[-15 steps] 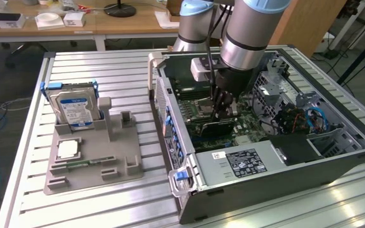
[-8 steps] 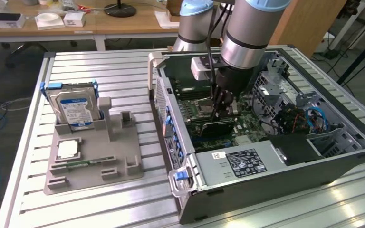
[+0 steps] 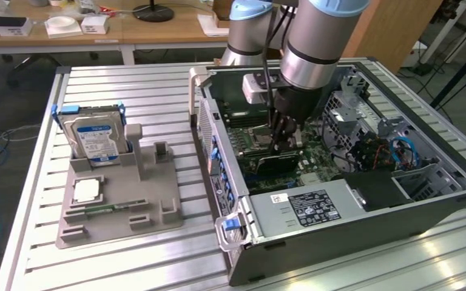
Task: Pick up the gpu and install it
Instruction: 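Press down on the gpu until it lock into place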
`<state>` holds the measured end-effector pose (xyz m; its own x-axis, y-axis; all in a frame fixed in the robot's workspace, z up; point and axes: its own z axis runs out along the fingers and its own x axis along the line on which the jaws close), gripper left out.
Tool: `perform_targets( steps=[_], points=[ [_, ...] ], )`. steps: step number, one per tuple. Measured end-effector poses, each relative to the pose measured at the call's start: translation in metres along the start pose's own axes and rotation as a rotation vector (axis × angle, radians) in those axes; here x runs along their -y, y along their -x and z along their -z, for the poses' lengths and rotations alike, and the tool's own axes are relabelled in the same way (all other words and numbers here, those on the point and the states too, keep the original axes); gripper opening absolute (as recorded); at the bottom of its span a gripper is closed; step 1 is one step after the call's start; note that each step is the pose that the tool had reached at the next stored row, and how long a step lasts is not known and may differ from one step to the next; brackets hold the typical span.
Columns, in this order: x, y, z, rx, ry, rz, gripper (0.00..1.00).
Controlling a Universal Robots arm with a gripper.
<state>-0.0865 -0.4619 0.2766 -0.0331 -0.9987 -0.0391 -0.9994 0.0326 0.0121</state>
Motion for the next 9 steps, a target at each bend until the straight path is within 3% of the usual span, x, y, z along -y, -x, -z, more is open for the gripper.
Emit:
perform_targets(
  steps=[9],
  points=[
    [-0.0072,-0.001,-0.0118,0.0002,-0.0051,0.000,0.11]
  ],
)
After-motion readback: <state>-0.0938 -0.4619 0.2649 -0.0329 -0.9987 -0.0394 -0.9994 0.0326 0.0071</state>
